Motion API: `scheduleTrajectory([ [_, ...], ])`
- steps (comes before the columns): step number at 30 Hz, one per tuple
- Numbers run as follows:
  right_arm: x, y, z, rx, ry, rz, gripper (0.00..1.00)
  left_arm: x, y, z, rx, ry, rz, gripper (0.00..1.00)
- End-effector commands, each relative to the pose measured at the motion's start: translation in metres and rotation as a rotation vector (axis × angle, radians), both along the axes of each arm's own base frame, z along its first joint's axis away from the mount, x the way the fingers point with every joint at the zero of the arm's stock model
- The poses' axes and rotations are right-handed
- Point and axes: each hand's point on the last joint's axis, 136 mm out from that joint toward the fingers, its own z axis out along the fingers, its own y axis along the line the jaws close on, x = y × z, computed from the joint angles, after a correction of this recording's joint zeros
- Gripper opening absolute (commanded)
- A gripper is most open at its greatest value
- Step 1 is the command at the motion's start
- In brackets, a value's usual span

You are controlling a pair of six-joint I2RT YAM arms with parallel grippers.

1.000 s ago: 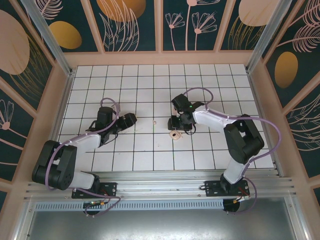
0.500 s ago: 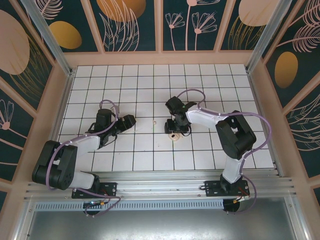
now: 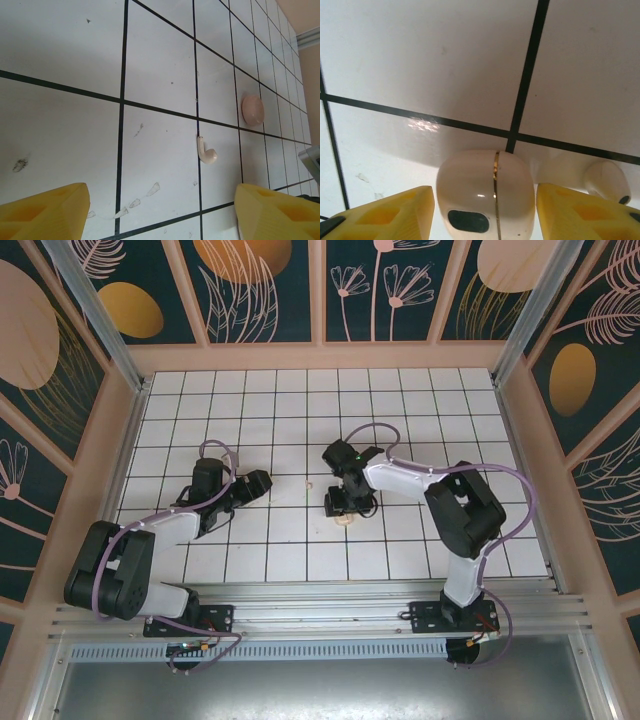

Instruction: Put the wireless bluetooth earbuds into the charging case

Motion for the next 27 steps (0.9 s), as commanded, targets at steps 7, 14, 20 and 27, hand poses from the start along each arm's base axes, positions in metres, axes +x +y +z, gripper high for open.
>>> scheduleTrajectory([
  [7,-0.003,-0.003,-0.008,-0.074,0.012,0.041,0.57,0.000,-0.001,0.000,-0.015,-0.009,-0.008,0.76],
  [14,-0.004,-0.002,-0.016,-0.101,0.003,0.052,0.55,0.001,-0.001,0.002,-0.018,-0.009,-0.007,0.76],
  [20,-0.006,-0.007,-0.017,-0.143,-0.014,0.064,0.52,0.002,-0.002,0.002,-0.022,-0.008,-0.013,0.75],
  [27,0.010,-0.002,0.016,-0.063,-0.167,0.064,0.46,0.002,-0.006,0.008,-0.034,-0.009,-0.034,0.75],
])
